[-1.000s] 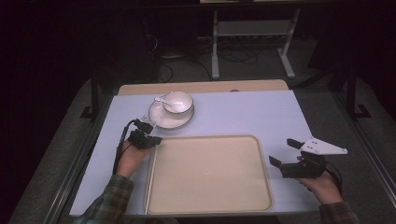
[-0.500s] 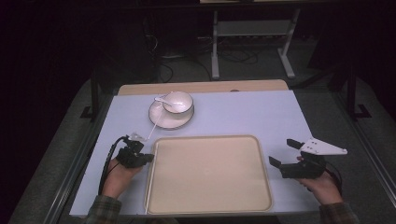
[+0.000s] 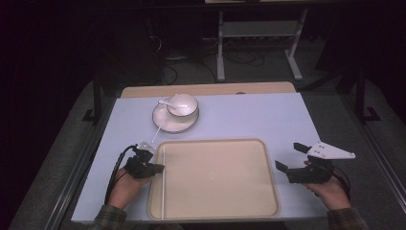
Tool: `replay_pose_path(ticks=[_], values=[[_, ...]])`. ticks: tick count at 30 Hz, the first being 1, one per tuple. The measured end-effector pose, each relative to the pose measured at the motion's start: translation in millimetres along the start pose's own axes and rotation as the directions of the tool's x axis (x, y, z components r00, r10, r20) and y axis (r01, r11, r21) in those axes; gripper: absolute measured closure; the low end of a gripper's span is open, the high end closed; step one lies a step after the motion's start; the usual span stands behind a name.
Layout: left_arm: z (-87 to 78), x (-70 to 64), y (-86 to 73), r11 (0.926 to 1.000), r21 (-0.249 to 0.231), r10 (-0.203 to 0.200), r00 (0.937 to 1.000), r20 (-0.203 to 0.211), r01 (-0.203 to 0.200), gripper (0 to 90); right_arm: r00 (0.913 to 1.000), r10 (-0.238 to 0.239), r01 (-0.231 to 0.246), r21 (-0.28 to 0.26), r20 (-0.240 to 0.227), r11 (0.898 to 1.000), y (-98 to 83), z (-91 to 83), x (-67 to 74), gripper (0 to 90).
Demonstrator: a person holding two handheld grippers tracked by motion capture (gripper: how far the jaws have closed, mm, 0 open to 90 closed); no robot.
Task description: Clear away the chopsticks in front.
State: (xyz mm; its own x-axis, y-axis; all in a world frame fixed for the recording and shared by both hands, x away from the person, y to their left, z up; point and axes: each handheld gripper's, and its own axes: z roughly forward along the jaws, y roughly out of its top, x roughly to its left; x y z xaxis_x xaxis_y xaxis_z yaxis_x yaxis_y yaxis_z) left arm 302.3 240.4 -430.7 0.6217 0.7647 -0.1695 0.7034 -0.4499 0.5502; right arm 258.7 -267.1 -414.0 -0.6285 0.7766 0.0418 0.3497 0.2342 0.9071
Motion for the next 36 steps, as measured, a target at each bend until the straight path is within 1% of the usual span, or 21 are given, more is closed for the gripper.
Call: replay_pose_path(ticks=[11, 14, 15, 20, 23, 26, 28, 31, 32, 34, 35, 36], values=[[8.4, -7.1, 5.1, 0.9998, 0.005, 0.018, 0.9992, 0.035, -0.018, 89.5, 1.0000, 0.001, -0.001, 0.002, 0.000, 1.000, 0.0, 0.5, 0.2, 3.7], [10.6, -9.4, 6.5, 0.9996, 0.008, 0.027, 0.9989, 0.039, -0.027, 89.5, 1.0000, 0.002, -0.002, 0.003, 0.000, 1.000, -0.1, 0.6, 0.2, 3.7], [11.0, -12.0, 8.0, 0.9991, 0.011, 0.040, 0.9985, 0.038, -0.040, 89.5, 1.0000, 0.002, -0.002, 0.003, 0.000, 1.000, -0.1, 0.6, 0.2, 3.7], [7.4, -14.4, 8.9, 0.9990, -0.009, 0.045, 0.9980, 0.043, -0.045, 89.5, 1.0000, 0.004, -0.004, 0.002, 0.000, 1.000, -0.2, 0.1, -0.1, 3.7], [8.0, -15.5, 9.5, 0.9988, -0.014, 0.048, 0.9976, 0.050, -0.047, 89.0, 1.0000, 0.003, -0.003, 0.003, 0.000, 1.000, -0.3, 0.3, -0.1, 3.7], [12.0, -21.0, 11.0, 0.9976, -0.007, 0.069, 0.9952, 0.070, -0.068, 89.0, 1.0000, 0.000, 0.000, 0.006, -0.001, 1.000, -0.3, 0.7, 0.4, 3.9], [14.2, -23.7, 11.2, 0.9971, 0.003, 0.075, 0.9943, 0.075, -0.076, 89.0, 1.0000, 0.001, -0.001, 0.004, -0.001, 1.000, -0.2, 0.7, 0.3, 3.9], [16.0, -24.4, 10.3, 0.9968, 0.009, 0.078, 0.9941, 0.075, -0.079, 89.1, 1.0000, 0.001, -0.001, 0.005, 0.000, 1.000, -0.3, 0.7, 0.2, 3.9], [16.3, -24.0, 9.8, 0.9966, 0.014, 0.080, 0.9943, 0.070, -0.081, 89.1, 1.0000, 0.000, 0.000, 0.006, 0.000, 1.000, -0.3, 0.7, 0.2, 3.9], [14.9, -22.3, 7.6, 0.9961, 0.028, 0.082, 0.9955, 0.046, -0.084, 89.3, 1.0000, 0.002, -0.002, 0.003, 0.000, 1.000, -0.2, 0.3, -0.1, 3.9], [14.9, -22.3, 7.6, 0.9961, 0.028, 0.082, 0.9955, 0.046, -0.084, 89.3, 1.0000, 0.002, -0.002, 0.003, 0.000, 1.000, -0.2, 0.3, -0.1, 3.9], [12.4, -19.0, 5.6, 0.9968, 0.029, 0.074, 0.9967, 0.033, -0.075, 89.3, 1.0000, 0.001, -0.001, 0.004, 0.001, 1.000, -0.3, 0.1, -0.3, 3.9]])
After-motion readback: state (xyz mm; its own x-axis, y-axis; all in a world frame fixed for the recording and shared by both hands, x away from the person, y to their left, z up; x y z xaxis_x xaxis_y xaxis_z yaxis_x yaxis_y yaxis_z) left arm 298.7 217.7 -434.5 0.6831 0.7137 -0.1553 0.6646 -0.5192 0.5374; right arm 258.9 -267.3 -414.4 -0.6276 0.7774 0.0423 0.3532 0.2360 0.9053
